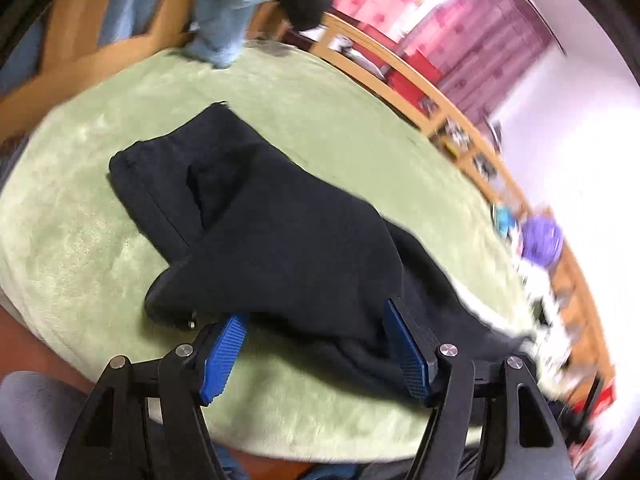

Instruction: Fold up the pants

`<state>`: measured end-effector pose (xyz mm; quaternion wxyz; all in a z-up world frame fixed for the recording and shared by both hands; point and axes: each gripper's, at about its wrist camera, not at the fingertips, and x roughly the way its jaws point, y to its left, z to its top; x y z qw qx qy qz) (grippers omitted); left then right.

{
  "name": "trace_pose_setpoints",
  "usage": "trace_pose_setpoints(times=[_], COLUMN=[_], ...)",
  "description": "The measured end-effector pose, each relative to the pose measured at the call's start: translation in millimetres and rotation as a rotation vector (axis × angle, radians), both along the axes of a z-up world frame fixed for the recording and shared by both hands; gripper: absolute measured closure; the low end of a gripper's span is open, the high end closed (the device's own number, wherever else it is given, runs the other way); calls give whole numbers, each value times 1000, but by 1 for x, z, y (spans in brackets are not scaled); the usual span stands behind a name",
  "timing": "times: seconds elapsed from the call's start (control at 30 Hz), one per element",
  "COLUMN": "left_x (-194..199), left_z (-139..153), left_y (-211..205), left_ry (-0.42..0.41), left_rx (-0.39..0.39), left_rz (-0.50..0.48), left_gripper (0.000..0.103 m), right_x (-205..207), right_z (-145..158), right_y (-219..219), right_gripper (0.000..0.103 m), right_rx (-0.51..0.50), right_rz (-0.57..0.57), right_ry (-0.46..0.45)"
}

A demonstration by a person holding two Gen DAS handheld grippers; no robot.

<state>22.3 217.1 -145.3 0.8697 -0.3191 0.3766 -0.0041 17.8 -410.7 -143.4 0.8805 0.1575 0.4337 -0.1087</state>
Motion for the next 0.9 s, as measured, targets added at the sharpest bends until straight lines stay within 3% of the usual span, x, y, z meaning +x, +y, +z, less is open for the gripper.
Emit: trace_pose_setpoints(times=[0.1,0.17,0.33,0.47,0.6,0.63,0.67,0.7,0.83,0.9], left_x=[26,30,42,54,97,113,127,137,153,145], left_z=[-4,2,45,82,95,89,82,76,50,40], left_y=[-1,0,-9,-4,-20,-26,-31,-34,-49,-44], left_ry=[-23,-69,-193,-275,-285,-246,-201,-182,-110,-91], left_rx=[-87,-92,-64,-103,-23,19,44,52,106,92], left_rz=[42,44,27,14,54,62,72,74,19,-12], left_gripper=[46,85,93,93,90,76,55,47,42,41], right_x=[-1,-3,3,11,21,24,27,29,35,38], right_z=[10,18,32,33,22,20,15,12,0,-2], right_y=[18,29,51,57,62,62,65,66,78,82], right_gripper=[52,52,52,52,52,52,52,52,52,52], right_rx=[2,-22,-92,-78,-49,-42,-35,-32,-27,-39], right_rz=[22,40,79,94,102,107,109,110,132,140], right_ry=[-22,-37,-60,-65,-51,-46,-38,-30,-2,1])
